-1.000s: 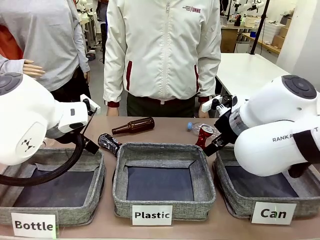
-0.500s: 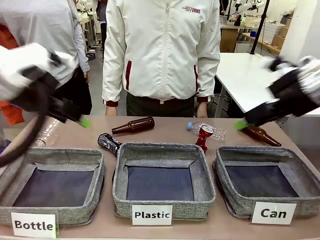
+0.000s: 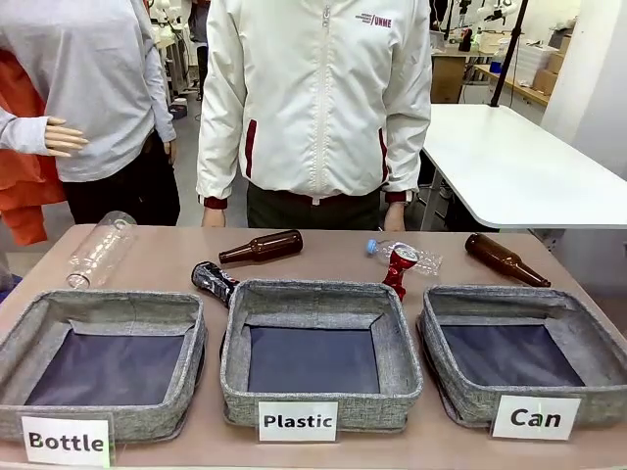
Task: Sort the can waste into the basket.
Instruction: Pick up the can waste from the table and place it in the right Fabric basket.
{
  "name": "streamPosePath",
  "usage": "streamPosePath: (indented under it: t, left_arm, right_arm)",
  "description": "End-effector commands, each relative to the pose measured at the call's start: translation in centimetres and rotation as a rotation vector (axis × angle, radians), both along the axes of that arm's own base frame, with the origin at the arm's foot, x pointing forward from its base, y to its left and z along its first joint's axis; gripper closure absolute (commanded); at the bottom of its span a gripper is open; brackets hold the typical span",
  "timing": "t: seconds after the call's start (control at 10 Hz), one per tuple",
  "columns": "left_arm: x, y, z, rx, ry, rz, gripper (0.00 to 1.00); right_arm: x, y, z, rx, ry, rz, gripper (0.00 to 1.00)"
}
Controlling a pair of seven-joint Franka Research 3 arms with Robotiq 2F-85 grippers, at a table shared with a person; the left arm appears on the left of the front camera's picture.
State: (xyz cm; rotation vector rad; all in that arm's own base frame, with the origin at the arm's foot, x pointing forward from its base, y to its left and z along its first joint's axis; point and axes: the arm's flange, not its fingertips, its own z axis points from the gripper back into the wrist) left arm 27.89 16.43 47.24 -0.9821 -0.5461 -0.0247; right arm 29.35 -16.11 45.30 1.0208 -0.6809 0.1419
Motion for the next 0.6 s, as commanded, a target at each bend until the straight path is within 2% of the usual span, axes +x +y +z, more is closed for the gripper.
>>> streamPosePath:
  t: [0.0,0.1,0.3,0.4,0.5]
  left_arm:
    - [3.7,2.7,-4.8,-0.156,0.104,0.112,0.00]
    - [3.3,2.2,-6.4,-0.221,0.114,0.137,0.00]
    - [4.5,2.0,-9.1,-0.334,0.170,0.209,0.00]
    - [5.0,1.1,-9.2,-0.312,0.225,0.295,0.00]
    - [3.1,2.8,-9.3,-0.287,0.187,0.210,0.00]
  right_arm:
    - [1.0,-1.4,-2.0,0.113,0.003,-0.045,0.00]
    - [1.1,-2.1,-2.9,0.134,0.012,-0.079,0.00]
    - [0.6,-2.9,-3.8,0.217,-0.002,-0.151,0.00]
    - [-0.1,-2.8,-3.7,0.164,0.032,-0.108,0.00]
    - [-0.1,-2.8,-3.7,0.164,0.032,-0.108,0.00]
